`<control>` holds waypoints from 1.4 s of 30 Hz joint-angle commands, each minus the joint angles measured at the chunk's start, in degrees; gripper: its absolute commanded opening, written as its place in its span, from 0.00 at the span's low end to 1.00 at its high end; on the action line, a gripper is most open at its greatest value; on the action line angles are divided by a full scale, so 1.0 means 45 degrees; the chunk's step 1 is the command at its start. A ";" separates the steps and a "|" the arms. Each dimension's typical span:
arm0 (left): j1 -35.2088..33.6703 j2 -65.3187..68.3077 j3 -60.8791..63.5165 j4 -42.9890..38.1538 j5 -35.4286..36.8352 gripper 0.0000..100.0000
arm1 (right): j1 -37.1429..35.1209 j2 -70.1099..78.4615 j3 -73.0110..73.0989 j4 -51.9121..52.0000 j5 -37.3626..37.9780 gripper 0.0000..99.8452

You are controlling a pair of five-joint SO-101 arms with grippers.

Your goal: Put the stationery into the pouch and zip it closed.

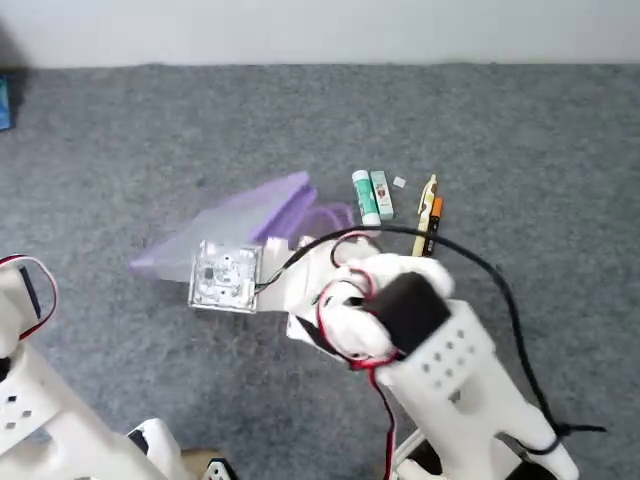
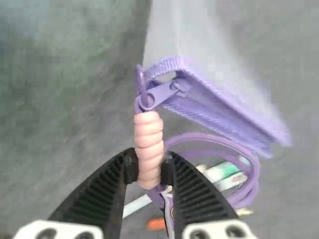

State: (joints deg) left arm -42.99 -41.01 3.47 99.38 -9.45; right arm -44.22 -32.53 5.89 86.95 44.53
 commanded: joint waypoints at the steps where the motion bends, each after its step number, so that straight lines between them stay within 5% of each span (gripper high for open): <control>1: 0.0020 -0.0176 -0.0049 0.0215 -0.0098 0.02 | -0.0088 -0.0440 -0.2149 0.0049 -0.0176 0.01; 18: 0.0039 -0.0176 -0.0010 0.0234 -0.0098 0.02 | -0.0068 0.3370 -0.8967 0.0205 -0.0117 0.01; 25: 0.0039 -0.0176 -0.0010 0.0234 -0.0098 0.02 | -0.0029 0.3390 -0.9143 -0.0420 0.0430 0.01; 30: 0.0039 -0.0176 0.0010 0.0234 -0.0098 0.02 | -0.0029 0.3858 -0.9065 0.0537 0.1309 0.01; 37: 0.0801 -0.0215 0.1026 0.0234 -0.0078 0.02 | -0.0029 0.5480 -0.8850 0.3487 0.0840 0.01; 42: 0.1348 -0.0508 0.1299 0.0215 -0.0059 0.02 | 0.0674 0.5929 -0.8049 0.3546 0.0508 0.03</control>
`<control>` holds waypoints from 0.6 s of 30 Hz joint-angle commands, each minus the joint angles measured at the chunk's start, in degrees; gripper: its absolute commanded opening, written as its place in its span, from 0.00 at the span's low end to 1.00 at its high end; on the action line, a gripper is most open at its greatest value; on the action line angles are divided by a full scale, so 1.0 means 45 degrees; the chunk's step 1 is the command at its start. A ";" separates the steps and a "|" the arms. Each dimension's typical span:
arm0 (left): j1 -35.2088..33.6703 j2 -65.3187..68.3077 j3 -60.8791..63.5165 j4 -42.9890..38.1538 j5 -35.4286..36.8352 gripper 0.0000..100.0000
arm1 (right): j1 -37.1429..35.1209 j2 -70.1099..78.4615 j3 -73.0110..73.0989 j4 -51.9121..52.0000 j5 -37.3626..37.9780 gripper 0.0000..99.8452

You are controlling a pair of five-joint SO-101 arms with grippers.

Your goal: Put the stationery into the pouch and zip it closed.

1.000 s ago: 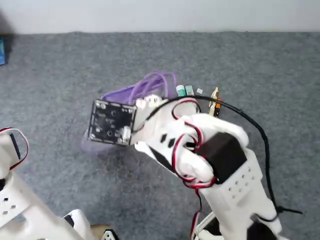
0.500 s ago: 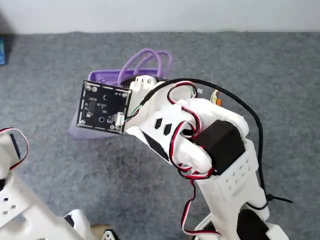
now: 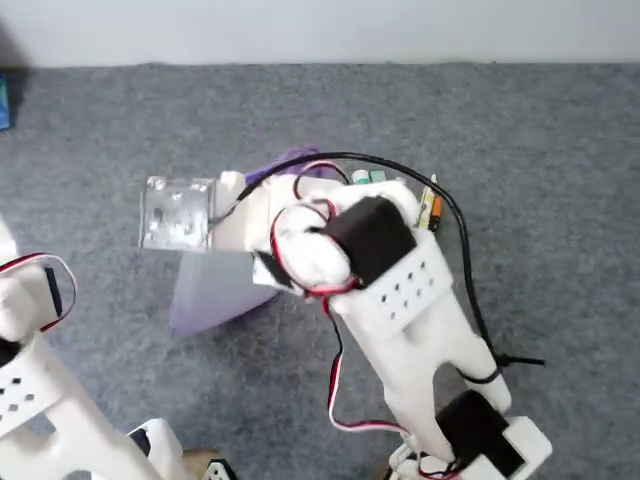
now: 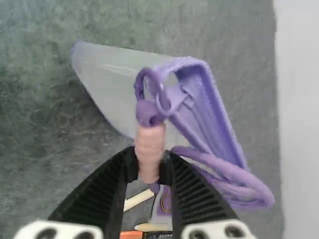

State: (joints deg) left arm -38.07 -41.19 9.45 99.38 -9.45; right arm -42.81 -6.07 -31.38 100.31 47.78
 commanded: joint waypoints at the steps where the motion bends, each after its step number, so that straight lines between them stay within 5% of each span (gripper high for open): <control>1: 0.0254 -0.0625 -0.0029 0.0176 -0.0059 0.02 | 0.0400 0.0049 0.0410 0.0576 -0.0215 0.03; 18: 0.0234 -0.1035 0.0029 0.0020 -0.0078 0.02 | 0.0733 -0.0869 -0.3985 -0.0537 0.0762 0.01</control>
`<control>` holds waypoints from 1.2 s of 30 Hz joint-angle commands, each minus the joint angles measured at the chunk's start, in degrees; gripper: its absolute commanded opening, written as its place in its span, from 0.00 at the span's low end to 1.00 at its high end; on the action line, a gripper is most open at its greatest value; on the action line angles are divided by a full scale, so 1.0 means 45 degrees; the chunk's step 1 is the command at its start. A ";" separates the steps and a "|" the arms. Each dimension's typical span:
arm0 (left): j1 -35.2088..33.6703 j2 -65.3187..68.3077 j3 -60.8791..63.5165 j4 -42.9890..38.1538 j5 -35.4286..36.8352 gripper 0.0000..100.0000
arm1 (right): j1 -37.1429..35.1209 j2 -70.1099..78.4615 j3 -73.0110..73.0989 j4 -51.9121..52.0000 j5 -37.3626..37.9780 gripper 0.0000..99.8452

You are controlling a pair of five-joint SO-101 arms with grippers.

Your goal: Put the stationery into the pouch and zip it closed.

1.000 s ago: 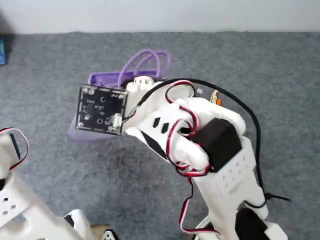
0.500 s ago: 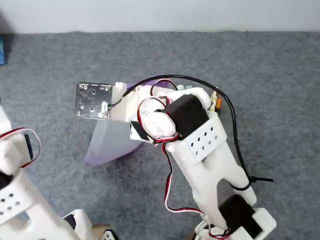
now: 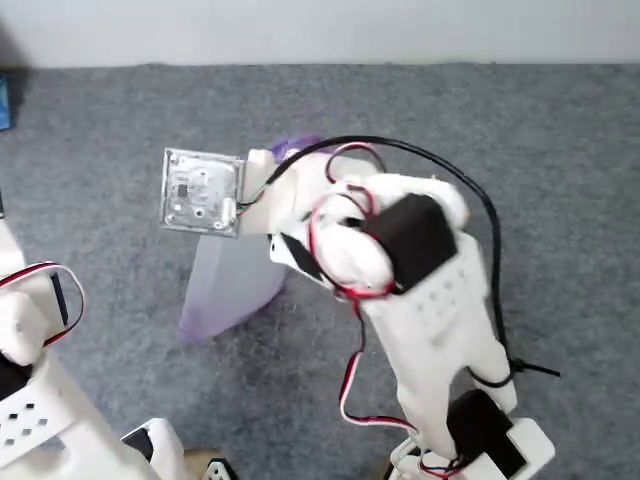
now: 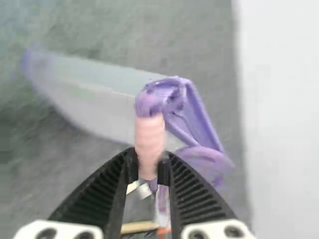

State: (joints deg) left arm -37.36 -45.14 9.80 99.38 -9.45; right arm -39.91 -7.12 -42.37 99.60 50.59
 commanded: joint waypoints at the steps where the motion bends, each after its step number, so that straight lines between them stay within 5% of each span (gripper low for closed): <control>1: 0.0078 -0.0156 -0.0049 0.0020 -0.0078 0.02 | 0.0068 -0.0635 -0.1836 -0.0537 0.0137 0.01; 11: 0.1211 -0.0215 -0.0029 0.0137 -0.0117 0.02 | 0.0127 -0.0635 -0.2344 -0.1827 0.0137 0.01; 18: 0.2051 -0.0156 -0.0049 0.0137 -0.0078 0.02 | 0.0147 -0.0147 -0.2286 0.0010 -0.0020 0.01; 27: 0.2110 -0.0117 0.2549 -0.1407 -0.0117 0.05 | 0.2335 0.1319 -0.0723 0.0694 -0.4024 0.01; 36: 0.3067 -0.0117 0.4230 -0.2266 -0.0137 0.12 | 0.3370 0.1358 0.1211 0.0694 -0.5138 0.01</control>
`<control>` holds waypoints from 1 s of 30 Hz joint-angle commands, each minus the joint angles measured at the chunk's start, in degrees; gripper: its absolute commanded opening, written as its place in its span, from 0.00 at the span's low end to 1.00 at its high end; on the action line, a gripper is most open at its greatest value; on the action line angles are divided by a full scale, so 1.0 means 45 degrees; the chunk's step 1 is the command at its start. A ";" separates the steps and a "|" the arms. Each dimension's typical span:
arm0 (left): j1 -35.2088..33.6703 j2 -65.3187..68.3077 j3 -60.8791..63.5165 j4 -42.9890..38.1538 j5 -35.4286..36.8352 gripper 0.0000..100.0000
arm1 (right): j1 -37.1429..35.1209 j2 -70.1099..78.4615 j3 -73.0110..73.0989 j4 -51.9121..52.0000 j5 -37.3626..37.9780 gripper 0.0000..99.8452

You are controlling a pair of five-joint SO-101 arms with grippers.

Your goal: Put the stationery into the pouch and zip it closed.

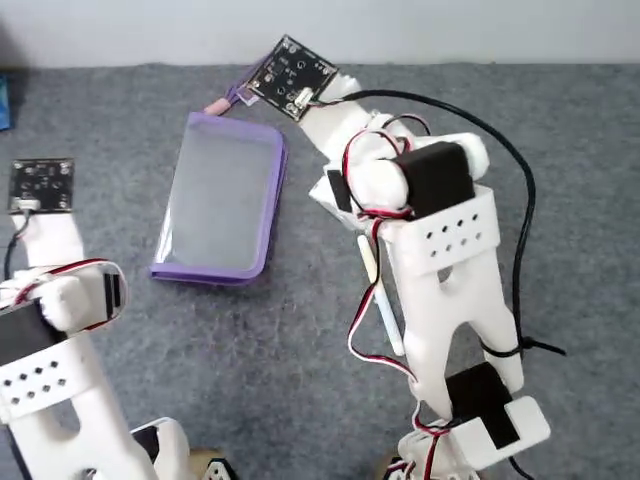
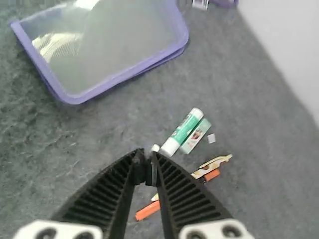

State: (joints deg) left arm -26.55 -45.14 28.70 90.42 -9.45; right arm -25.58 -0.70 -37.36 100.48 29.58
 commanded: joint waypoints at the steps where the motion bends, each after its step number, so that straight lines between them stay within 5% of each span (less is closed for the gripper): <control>1: 0.1055 -0.0117 0.0049 -0.0293 -0.0098 0.12 | 0.0186 -0.0068 0.0156 0.0498 -0.0625 0.01; 18: 0.4669 0.4454 -0.0850 0.0156 -0.0078 0.15 | 0.0186 0.0010 0.0234 0.0537 -0.0899 0.01; 30: 0.6564 0.9905 -0.2471 -0.2227 0.0547 0.25 | 0.0908 0.0049 0.0234 0.0537 -0.0899 0.01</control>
State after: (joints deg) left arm 2.46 -4.79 23.60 81.98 -7.60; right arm -23.38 -0.26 -35.96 100.48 26.24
